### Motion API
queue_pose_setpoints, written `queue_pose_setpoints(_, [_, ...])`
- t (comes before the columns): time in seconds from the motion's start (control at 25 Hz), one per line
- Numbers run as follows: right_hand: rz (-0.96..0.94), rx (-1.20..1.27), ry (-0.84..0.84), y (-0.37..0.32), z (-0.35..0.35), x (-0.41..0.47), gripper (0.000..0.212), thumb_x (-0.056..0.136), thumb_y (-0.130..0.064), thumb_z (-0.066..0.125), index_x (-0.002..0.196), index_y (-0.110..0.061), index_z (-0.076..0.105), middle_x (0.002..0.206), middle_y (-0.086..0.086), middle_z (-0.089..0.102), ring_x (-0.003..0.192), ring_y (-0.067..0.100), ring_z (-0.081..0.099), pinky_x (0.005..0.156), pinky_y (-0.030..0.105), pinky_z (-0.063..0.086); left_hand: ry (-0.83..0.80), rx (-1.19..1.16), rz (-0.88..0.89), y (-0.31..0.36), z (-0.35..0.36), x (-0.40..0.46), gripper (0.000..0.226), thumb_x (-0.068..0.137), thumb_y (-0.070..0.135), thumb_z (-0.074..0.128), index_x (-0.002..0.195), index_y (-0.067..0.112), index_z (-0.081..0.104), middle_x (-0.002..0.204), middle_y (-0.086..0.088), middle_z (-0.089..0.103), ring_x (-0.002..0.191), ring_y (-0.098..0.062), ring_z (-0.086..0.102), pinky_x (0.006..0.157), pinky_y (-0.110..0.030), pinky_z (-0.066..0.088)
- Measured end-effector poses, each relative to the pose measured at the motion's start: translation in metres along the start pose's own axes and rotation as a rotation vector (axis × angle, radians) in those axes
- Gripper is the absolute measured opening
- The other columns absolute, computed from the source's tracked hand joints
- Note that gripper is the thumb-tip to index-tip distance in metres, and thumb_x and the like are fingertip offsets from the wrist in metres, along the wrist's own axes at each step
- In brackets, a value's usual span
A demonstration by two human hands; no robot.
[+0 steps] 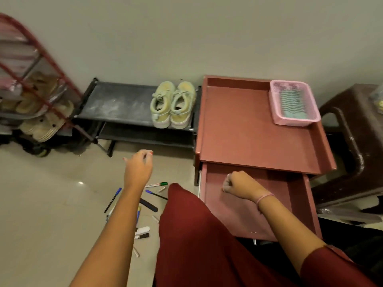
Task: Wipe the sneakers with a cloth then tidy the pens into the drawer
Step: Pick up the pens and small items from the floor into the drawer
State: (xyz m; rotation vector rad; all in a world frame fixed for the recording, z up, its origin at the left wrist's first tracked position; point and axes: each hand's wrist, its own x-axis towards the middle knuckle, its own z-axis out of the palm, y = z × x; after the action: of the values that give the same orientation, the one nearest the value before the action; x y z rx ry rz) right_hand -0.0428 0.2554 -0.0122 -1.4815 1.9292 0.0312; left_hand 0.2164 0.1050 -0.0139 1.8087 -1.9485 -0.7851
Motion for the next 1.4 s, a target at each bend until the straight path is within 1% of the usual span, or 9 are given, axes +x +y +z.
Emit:
queue_pose_setpoints(0.2, [-0.186, 0.149, 0.043, -0.126, 0.002, 0.088, 0.022, 0.083, -0.018, 0.065, 0.067, -0.003, 0.065, 0.067, 0.003, 0.064, 0.062, 0.016, 0.057, 0.056, 0.014, 0.039, -0.01, -0.012, -0.238, -0.112, -0.019, 0.032, 0.03, 0.099, 0.02, 0.043, 0.076, 0.009, 0.058, 0.074, -0.013, 0.062, 0.086, -0.038, 0.061, 0.095, -0.046, 0.041])
queue_pose_setpoints(0.36, [-0.149, 0.264, -0.047, -0.18, 0.048, 0.162, 0.011, 0.081, -0.015, 0.068, 0.071, -0.018, 0.065, 0.072, -0.006, 0.065, 0.07, 0.007, 0.06, 0.074, 0.023, 0.049, -0.064, 0.0, -0.404, -0.191, -0.004, 0.029, 0.028, 0.097, 0.017, 0.047, 0.117, 0.006, 0.064, 0.117, -0.015, 0.066, 0.115, -0.035, 0.055, 0.106, -0.039, 0.03])
queue_pose_setpoints(0.44, [-0.112, 0.25, -0.091, -0.183, 0.074, 0.196, 0.014, 0.084, -0.011, 0.061, 0.075, -0.021, 0.061, 0.094, 0.0, 0.07, 0.089, 0.014, 0.064, 0.082, 0.024, 0.048, -0.109, -0.025, -0.477, -0.223, 0.009, 0.025, 0.033, 0.097, 0.017, 0.049, 0.127, 0.004, 0.057, 0.125, -0.016, 0.061, 0.117, -0.032, 0.055, 0.103, -0.038, 0.034])
queue_pose_setpoints(0.56, [-0.145, 0.009, -0.197, -0.171, 0.106, 0.241, 0.023, 0.091, -0.009, 0.046, 0.106, -0.016, 0.063, 0.124, 0.006, 0.061, 0.112, 0.021, 0.056, 0.096, 0.027, 0.04, -0.137, -0.125, -0.62, -0.258, 0.033, 0.015, 0.038, 0.096, 0.013, 0.051, 0.132, 0.001, 0.05, 0.128, -0.019, 0.057, 0.112, -0.032, 0.056, 0.09, -0.033, 0.042])
queue_pose_setpoints(0.72, [-0.279, -0.431, -0.39, -0.148, 0.143, 0.293, 0.042, 0.093, -0.008, 0.04, 0.132, -0.017, 0.052, 0.133, 0.006, 0.051, 0.12, 0.024, 0.05, 0.102, 0.035, 0.041, -0.109, -0.212, -0.774, -0.295, 0.077, 0.013, 0.044, 0.098, 0.016, 0.05, 0.137, -0.002, 0.044, 0.14, -0.019, 0.049, 0.124, -0.03, 0.051, 0.097, -0.031, 0.038])
queue_pose_setpoints(0.88, [-0.364, -0.598, -0.501, -0.134, 0.182, 0.339, 0.039, 0.095, -0.012, 0.04, 0.132, -0.017, 0.05, 0.133, 0.004, 0.046, 0.114, 0.024, 0.054, 0.097, 0.038, 0.046, -0.099, -0.186, -0.857, -0.324, 0.12, 0.024, 0.039, 0.098, 0.013, 0.049, 0.133, -0.003, 0.048, 0.129, -0.019, 0.057, 0.073, -0.009, 0.052, 0.062, -0.009, 0.037])
queue_pose_setpoints(1.0, [-0.421, -0.691, -0.575, -0.121, 0.211, 0.367, 0.044, 0.093, -0.011, 0.041, 0.136, -0.012, 0.045, 0.14, 0.007, 0.039, 0.116, 0.026, 0.052, 0.096, 0.042, 0.046, -0.202, -0.08, -0.795, -0.342, 0.144, 0.034, 0.035, 0.098, 0.011, 0.047, 0.131, 0.001, 0.049, 0.134, -0.016, 0.049, 0.102, -0.019, 0.055, 0.089, -0.022, 0.042])
queue_pose_setpoints(1.12, [-0.414, -0.671, -0.61, -0.114, 0.237, 0.385, 0.052, 0.091, -0.007, 0.043, 0.142, -0.009, 0.036, 0.15, 0.006, 0.027, 0.122, 0.028, 0.047, 0.099, 0.04, 0.045, -0.349, 0.215, -0.659, -0.371, 0.165, 0.046, 0.041, 0.098, 0.021, 0.045, 0.136, 0.007, 0.046, 0.151, -0.011, 0.031, 0.137, -0.025, 0.035, 0.113, -0.044, 0.026])
queue_pose_setpoints(1.4, [-0.371, -0.463, -0.616, -0.101, 0.297, 0.402, 0.06, 0.1, -0.022, 0.032, 0.153, -0.02, 0.004, 0.16, 0.002, 0.006, 0.142, 0.021, 0.021, 0.114, 0.034, 0.024, -0.662, 0.571, -0.6, -0.414, 0.175, 0.098, 0.052, 0.1, 0.026, 0.033, 0.151, 0.019, 0.025, 0.162, -0.007, -0.011, 0.149, -0.026, -0.009, 0.115, -0.062, -0.002])
